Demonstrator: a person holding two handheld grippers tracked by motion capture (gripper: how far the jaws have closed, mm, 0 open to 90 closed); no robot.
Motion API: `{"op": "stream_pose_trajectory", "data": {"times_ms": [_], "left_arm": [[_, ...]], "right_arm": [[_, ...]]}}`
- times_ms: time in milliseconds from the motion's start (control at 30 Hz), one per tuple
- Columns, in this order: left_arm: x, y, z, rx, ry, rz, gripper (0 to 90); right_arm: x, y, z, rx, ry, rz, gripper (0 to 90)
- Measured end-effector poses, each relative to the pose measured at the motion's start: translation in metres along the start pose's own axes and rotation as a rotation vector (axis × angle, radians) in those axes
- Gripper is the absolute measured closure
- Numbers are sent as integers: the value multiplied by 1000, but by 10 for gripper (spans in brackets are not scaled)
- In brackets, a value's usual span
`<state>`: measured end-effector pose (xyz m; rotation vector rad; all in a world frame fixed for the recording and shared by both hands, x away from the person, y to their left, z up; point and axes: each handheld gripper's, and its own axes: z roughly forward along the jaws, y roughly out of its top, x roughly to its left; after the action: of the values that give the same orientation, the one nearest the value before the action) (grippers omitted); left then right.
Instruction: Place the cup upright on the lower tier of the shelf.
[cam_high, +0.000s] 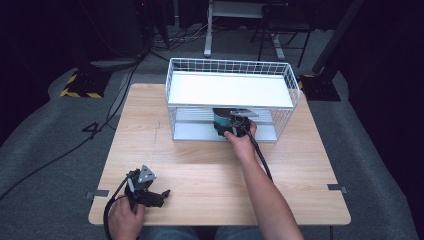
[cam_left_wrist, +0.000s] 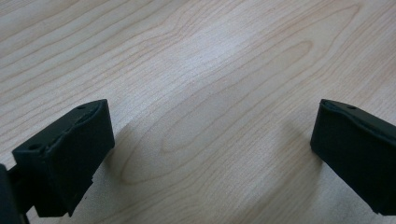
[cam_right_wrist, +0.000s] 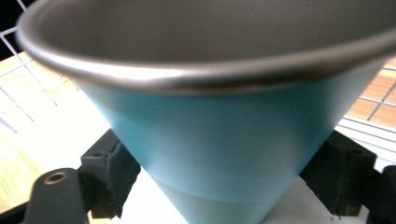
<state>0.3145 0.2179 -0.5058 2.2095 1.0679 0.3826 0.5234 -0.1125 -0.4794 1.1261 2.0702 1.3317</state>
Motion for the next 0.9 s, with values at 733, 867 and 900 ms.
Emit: {"op": "stream_pose_trajectory", "data": {"times_ms": [733,867,900], "left_arm": [[0,1,1,-2,-1,-3,0],[0,1,1,0,0,-2,0],[1,1,1,1,1,1,0]], "right_arm": [[-1,-3,-52,15,49,-29,157],[-1,-5,-68,26,60,-40,157],[0,-5,-74,33,65,-45,157]]}}
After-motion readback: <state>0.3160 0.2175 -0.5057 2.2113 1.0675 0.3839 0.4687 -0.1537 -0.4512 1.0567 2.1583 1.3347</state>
